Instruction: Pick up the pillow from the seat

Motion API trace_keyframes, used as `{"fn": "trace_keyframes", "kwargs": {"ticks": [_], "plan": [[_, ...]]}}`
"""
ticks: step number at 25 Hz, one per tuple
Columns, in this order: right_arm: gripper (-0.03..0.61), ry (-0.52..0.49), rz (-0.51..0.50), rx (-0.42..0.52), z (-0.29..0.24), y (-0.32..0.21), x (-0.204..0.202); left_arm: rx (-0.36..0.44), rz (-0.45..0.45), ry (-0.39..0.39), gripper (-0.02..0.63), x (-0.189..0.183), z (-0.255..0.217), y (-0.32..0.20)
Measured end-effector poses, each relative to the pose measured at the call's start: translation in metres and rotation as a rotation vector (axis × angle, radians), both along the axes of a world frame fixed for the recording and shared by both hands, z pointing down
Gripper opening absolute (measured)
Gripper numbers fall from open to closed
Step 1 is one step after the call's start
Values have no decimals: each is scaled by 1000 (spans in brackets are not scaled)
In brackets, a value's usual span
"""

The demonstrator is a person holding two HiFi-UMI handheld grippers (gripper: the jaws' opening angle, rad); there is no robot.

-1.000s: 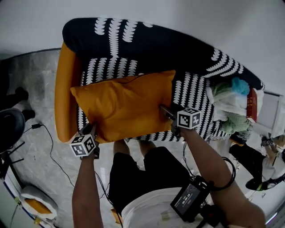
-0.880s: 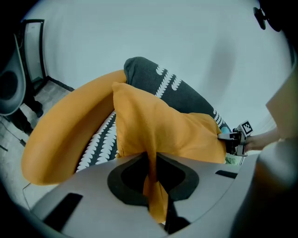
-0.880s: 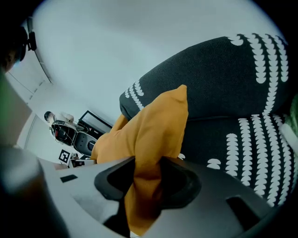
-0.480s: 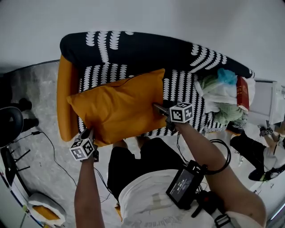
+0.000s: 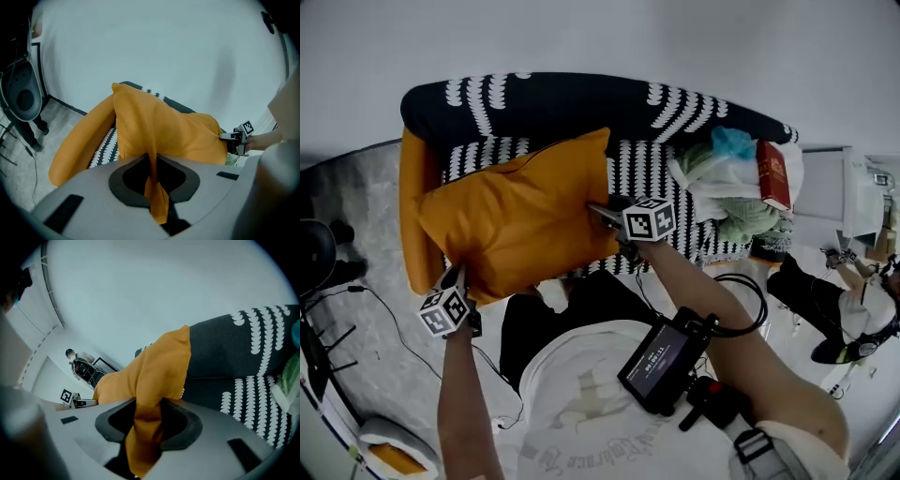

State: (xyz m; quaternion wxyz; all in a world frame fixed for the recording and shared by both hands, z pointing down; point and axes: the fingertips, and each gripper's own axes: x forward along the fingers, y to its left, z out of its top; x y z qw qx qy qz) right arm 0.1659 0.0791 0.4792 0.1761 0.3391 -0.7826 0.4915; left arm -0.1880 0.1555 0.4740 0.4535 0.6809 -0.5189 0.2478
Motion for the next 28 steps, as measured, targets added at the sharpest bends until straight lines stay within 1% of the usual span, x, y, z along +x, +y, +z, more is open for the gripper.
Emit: {"fn": "trace_keyframes", "kwargs": {"ticks": [3, 6, 8, 11, 15, 24, 28], "plan": [[161, -16, -15, 30, -15, -6, 2, 36, 3, -10, 44, 2, -16, -7], [161, -23, -19, 42, -31, 2, 7, 47, 0, -15, 44, 8, -34, 3], [163, -34, -16, 64, -43, 2, 6, 69, -9, -20, 44, 7, -48, 3], [164, -52, -12, 124, -65, -11, -2, 130, -22, -30, 44, -1, -73, -10], [163, -54, -11, 184, -95, -16, -3, 182, -22, -33, 43, -3, -99, -14], [163, -51, 18, 341, -155, -47, -5, 327, 7, -45, 41, -7, -156, -52], [167, -76, 51, 422, -186, -57, -3, 394, 25, -47, 37, -7, -185, -69]]}}
